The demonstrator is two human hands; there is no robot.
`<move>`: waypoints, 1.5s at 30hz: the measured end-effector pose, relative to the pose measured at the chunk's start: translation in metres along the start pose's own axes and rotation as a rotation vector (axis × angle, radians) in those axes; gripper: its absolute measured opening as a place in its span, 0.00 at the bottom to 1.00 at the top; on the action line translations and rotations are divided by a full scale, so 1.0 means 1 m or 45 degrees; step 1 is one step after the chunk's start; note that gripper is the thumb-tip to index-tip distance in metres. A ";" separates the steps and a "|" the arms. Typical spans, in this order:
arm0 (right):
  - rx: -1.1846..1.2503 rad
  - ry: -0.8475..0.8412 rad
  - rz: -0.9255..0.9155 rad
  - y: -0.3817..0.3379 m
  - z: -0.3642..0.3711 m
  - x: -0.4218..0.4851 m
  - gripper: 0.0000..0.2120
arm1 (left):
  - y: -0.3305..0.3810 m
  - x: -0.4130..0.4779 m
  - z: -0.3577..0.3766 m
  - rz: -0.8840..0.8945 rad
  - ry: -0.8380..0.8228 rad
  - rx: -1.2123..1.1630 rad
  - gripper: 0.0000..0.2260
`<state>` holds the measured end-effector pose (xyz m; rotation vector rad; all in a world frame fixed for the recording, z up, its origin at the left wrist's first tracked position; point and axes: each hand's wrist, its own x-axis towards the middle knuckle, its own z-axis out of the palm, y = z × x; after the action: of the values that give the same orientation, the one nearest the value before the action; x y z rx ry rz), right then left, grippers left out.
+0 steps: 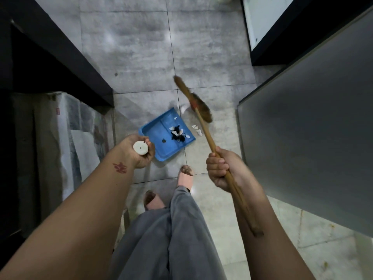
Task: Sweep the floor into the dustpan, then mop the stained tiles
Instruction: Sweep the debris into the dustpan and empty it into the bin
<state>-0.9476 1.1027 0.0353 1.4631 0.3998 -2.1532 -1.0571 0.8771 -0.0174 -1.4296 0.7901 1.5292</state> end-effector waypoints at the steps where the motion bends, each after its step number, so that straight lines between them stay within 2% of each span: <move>1: 0.034 -0.010 0.005 -0.006 -0.002 0.004 0.21 | 0.001 -0.001 -0.003 0.000 0.007 0.009 0.03; 8: 0.231 -0.084 0.119 0.001 -0.016 0.026 0.23 | -0.004 0.004 -0.008 -0.012 0.034 0.026 0.03; 11: 0.228 -0.182 0.163 0.021 -0.021 0.014 0.21 | -0.009 0.012 -0.006 -0.017 0.037 0.024 0.04; 15: 0.123 -0.280 0.176 0.041 -0.022 -0.013 0.28 | -0.017 0.016 -0.001 -0.002 0.047 0.009 0.06; 21: 0.061 -0.074 0.035 0.025 -0.017 -0.015 0.22 | -0.020 0.011 -0.008 -0.005 0.018 0.057 0.05; 25: 0.023 0.011 0.023 0.005 -0.018 0.011 0.23 | -0.028 0.005 -0.016 -0.003 -0.010 0.112 0.05; 30: 0.214 -0.136 0.098 0.023 -0.033 0.029 0.25 | -0.039 0.009 -0.019 0.004 0.011 0.059 0.05; 32: 0.181 -0.231 0.149 0.039 -0.044 0.019 0.28 | -0.043 0.013 -0.019 -0.002 0.010 0.032 0.05; 34: 0.115 -0.294 0.167 0.054 -0.051 0.002 0.27 | -0.047 0.016 -0.019 0.003 0.007 0.018 0.05; 39: 0.070 -0.203 0.117 0.068 -0.053 -0.033 0.21 | -0.051 0.017 -0.019 0.038 0.023 -0.043 0.05; 45: -0.035 -0.091 0.043 0.026 -0.035 -0.013 0.21 | -0.064 0.018 -0.031 0.039 -0.014 -0.146 0.03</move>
<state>-0.9020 1.1013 0.0356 1.3637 0.3747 -2.1579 -0.9858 0.8793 -0.0324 -1.4969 0.7304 1.6271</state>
